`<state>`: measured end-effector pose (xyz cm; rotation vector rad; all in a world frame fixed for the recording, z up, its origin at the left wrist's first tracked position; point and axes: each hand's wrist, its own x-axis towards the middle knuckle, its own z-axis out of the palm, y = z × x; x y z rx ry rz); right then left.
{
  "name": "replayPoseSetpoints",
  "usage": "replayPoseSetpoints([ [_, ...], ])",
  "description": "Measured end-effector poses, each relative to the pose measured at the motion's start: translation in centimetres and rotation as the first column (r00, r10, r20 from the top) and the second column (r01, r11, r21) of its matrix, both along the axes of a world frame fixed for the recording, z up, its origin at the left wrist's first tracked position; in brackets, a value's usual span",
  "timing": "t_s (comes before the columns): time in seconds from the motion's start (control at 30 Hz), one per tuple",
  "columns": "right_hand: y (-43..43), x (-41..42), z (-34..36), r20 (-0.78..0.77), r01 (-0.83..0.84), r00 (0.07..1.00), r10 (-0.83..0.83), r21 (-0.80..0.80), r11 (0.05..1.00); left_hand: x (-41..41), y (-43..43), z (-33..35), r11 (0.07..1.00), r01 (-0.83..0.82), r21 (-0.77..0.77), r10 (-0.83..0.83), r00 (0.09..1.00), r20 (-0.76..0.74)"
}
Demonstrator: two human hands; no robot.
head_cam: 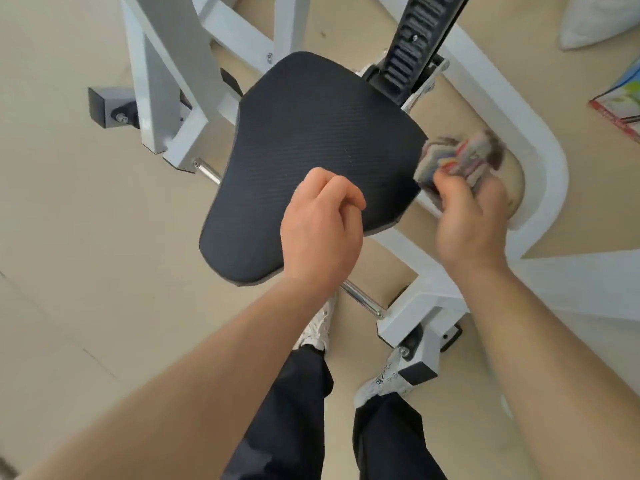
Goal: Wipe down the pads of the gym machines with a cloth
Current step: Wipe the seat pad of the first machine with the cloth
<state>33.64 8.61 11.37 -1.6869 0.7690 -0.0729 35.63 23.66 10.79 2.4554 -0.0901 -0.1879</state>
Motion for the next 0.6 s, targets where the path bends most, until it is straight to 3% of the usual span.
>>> replayPoseSetpoints([
  [0.03,0.7,0.6,-1.3,-0.063,-0.219,0.975,0.213,-0.12,0.968,0.9,0.7,0.1,1.0,-0.009,0.018,0.009,1.0,0.02],
  [0.07,1.6,1.0,-2.7,-0.18,-0.437,0.898,0.402,-0.24,0.867,1.9,1.4,0.1,0.999,-0.034,0.035,0.033,0.999,0.03],
  [0.1,2.7,1.5,-3.7,-0.311,-0.608,0.793,0.524,-0.351,0.712,2.9,2.1,0.1,0.996,-0.068,0.048,0.067,0.997,0.033],
  [0.17,4.3,2.7,-5.2,-0.476,-0.772,0.629,0.615,-0.475,0.422,4.8,3.5,0.2,0.988,-0.135,0.074,0.134,0.991,0.026],
  [0.23,3.7,4.8,-6.4,-0.52,-0.809,0.569,0.637,-0.491,0.322,6.7,4.2,0.4,0.977,-0.185,0.102,0.185,0.983,0.005],
  [0.37,2.8,8.7,-7.1,-0.584,-0.818,0.572,0.576,-0.454,0.352,9.6,5.3,0.2,0.964,-0.214,0.156,0.227,0.972,-0.067],
  [0.43,5.2,6.2,-6.0,-0.547,-0.807,0.573,0.61,-0.503,0.308,10.2,5.9,-0.1,0.96,-0.204,0.193,0.227,0.968,-0.11],
  [0.47,6.6,4.2,-5.1,-0.508,-0.813,0.535,0.675,-0.526,0.249,10.2,6.1,-0.2,0.959,-0.183,0.217,0.214,0.968,-0.129],
  [0.57,6.9,0.6,-4.0,-0.484,-0.844,0.294,0.824,-0.536,-0.013,9.7,7.0,-0.5,0.95,-0.122,0.287,0.168,0.975,-0.142],
  [0.6,6.1,1.4,-4.4,-0.483,-0.837,0.281,0.829,-0.546,-0.034,9.5,7.3,-0.6,0.951,-0.113,0.288,0.156,0.979,-0.132],
])
